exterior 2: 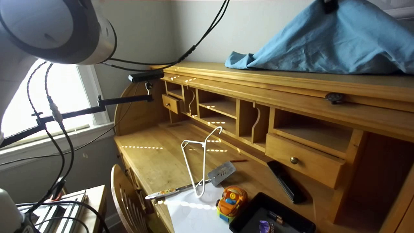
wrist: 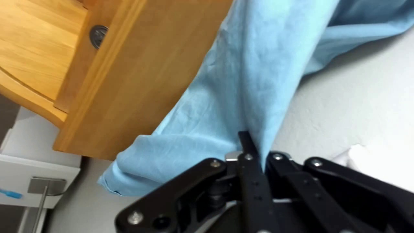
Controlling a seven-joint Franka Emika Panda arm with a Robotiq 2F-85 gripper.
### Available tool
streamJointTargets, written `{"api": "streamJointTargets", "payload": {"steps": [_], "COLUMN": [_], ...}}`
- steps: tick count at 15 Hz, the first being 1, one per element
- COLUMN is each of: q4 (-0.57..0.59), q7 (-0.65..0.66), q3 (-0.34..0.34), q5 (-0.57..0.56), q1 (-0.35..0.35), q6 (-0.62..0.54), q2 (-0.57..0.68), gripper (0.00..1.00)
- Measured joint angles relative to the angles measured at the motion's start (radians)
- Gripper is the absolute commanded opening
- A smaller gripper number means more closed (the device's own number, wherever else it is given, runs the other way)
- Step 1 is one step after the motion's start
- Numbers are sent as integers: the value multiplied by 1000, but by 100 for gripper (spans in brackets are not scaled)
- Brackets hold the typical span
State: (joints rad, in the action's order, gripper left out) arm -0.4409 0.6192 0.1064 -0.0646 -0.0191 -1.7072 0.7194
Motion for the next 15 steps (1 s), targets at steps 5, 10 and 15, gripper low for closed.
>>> {"api": "streamJointTargets", "payload": {"steps": [5,10,15], "q4": [-4,-6,1], "q7": [-20,-20,-22], "q3": [1,10,27], "q5": [-17,-20,-24], "q1": [-65,-84,-85], "q6": [-182,-289,-330], "q2": [67,162,180], "gripper": [1,34,69]}}
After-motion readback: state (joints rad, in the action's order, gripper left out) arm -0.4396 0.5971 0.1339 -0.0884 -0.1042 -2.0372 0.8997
